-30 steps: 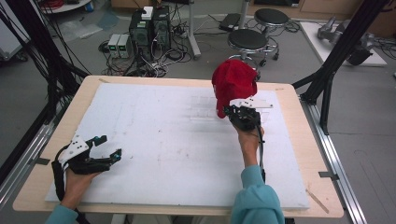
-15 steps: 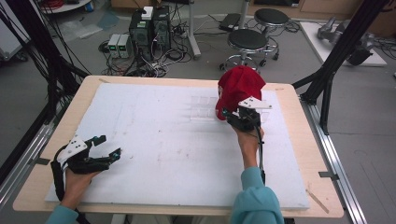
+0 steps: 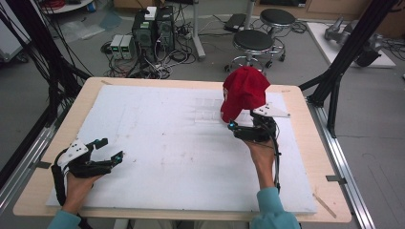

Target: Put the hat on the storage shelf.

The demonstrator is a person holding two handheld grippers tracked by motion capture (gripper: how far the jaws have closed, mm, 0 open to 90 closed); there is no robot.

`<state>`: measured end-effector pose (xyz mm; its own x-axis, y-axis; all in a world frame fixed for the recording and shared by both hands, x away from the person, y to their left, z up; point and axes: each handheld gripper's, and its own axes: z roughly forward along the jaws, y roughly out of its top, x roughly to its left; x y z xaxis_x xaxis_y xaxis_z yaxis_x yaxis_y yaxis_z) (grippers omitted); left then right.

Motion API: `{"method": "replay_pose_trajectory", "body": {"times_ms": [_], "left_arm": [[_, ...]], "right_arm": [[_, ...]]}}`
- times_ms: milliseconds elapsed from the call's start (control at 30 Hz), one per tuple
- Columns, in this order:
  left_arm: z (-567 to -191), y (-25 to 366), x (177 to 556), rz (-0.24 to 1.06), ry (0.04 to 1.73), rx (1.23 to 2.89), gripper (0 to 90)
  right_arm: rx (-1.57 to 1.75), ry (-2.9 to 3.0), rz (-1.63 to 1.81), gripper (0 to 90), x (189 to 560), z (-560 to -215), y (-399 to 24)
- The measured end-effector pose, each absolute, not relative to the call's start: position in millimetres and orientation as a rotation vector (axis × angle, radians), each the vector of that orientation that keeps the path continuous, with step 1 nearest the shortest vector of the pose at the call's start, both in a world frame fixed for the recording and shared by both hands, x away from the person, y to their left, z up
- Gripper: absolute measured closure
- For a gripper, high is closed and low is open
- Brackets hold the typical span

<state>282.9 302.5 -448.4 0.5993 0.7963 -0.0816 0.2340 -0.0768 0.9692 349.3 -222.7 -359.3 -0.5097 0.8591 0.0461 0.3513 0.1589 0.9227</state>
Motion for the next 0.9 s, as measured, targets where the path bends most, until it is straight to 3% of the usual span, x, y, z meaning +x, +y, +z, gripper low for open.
{"method": "replay_pose_trajectory", "body": {"times_ms": [233,467,633,900], "left_arm": [[-449,303,279,0.617,0.863,1.594,15.0],[-449,301,275,0.662,0.836,1.593,15.0],[-450,299,273,0.691,0.820,1.599,15.1],[-450,300,273,0.686,0.826,1.597,15.1]], "right_arm": [[1.046,1.863,1.402,10.0,290,-367,-247],[1.027,1.811,1.473,10.0,252,-413,-263],[1.026,1.768,1.528,10.0,245,-437,-264],[1.048,1.779,1.481,10.0,248,-448,-261]]}}
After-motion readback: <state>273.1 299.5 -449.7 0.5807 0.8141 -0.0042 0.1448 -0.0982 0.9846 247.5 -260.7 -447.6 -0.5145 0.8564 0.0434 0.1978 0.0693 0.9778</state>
